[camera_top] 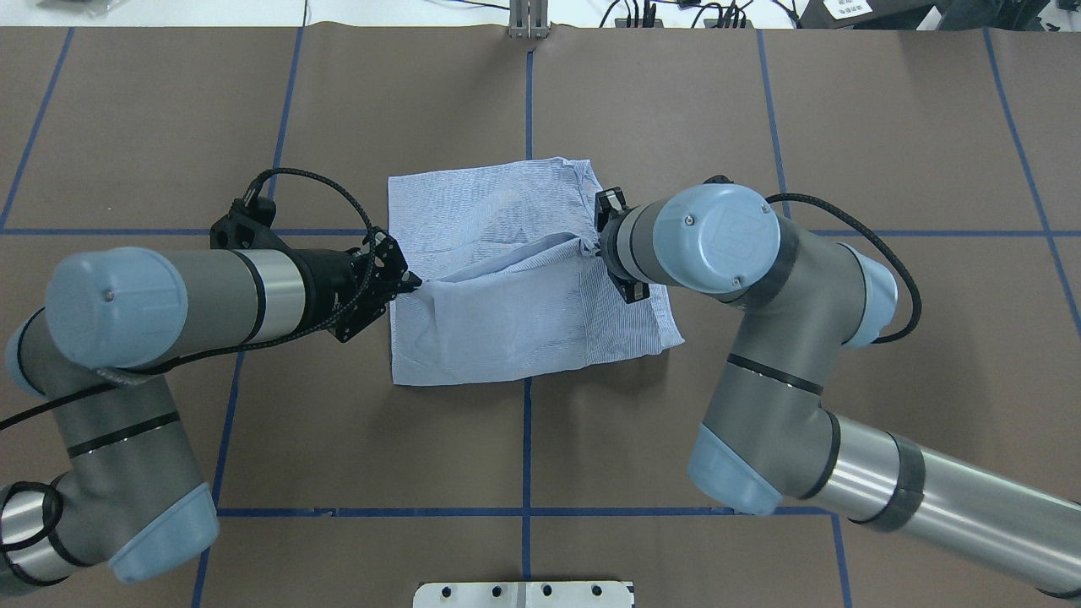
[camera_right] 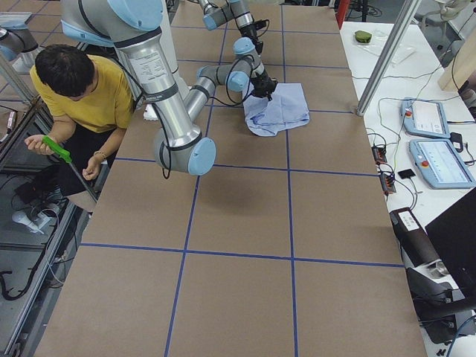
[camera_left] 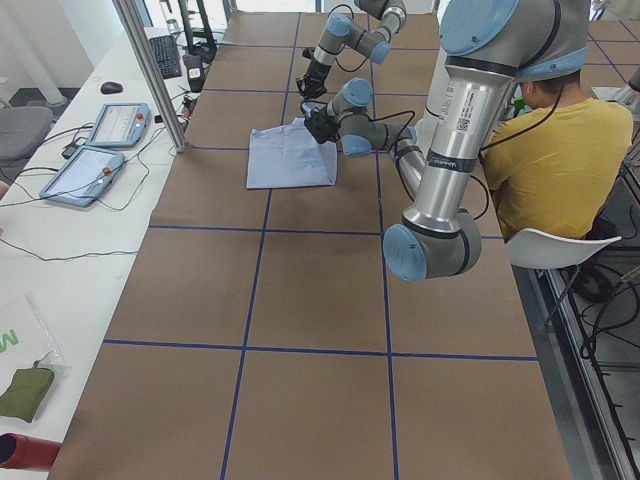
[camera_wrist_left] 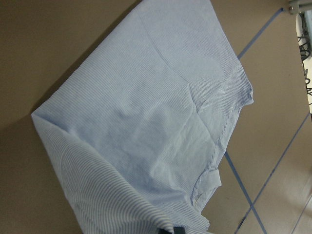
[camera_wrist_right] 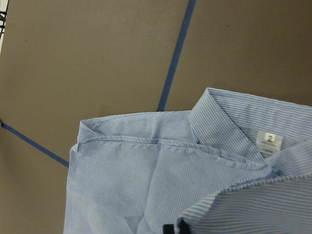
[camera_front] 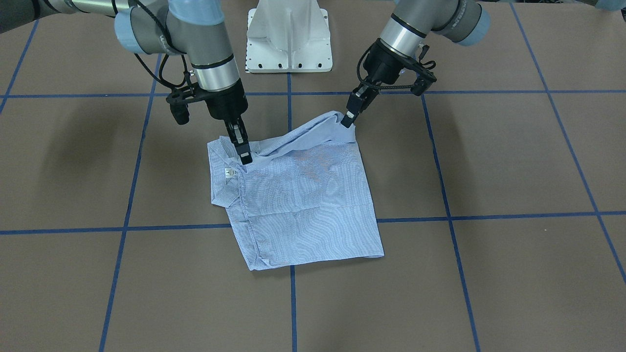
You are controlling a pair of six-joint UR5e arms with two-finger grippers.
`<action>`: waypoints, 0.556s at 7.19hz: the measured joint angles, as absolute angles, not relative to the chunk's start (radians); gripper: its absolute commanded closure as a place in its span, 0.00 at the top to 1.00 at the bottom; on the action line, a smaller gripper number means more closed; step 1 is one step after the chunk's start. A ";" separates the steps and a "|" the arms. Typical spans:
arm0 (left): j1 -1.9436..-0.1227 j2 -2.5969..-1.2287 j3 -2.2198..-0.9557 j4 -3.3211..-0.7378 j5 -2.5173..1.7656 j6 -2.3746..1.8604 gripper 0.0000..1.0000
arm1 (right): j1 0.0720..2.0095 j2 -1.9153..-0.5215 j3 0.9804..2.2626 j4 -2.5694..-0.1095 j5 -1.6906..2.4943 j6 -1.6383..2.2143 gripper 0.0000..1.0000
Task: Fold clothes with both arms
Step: 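Fold the hem with both grippers over toward the collar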
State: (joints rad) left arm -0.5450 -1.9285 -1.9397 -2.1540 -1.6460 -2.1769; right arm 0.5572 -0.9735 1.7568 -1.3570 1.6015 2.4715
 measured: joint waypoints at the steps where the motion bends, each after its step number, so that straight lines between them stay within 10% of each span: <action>1: -0.578 -1.967 -1.878 -2.154 -1.648 -2.153 0.00 | 0.587 -0.927 1.678 -1.332 1.627 2.455 0.00; 4: -0.692 -2.078 -1.675 -2.164 -1.707 -2.059 0.00 | 0.635 -0.792 1.481 -1.308 1.659 2.418 0.00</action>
State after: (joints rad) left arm -0.6919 -2.0785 -1.6747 -2.1641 -1.7070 -2.0587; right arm 0.6345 -0.7922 1.4805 -1.3082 1.6590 2.4180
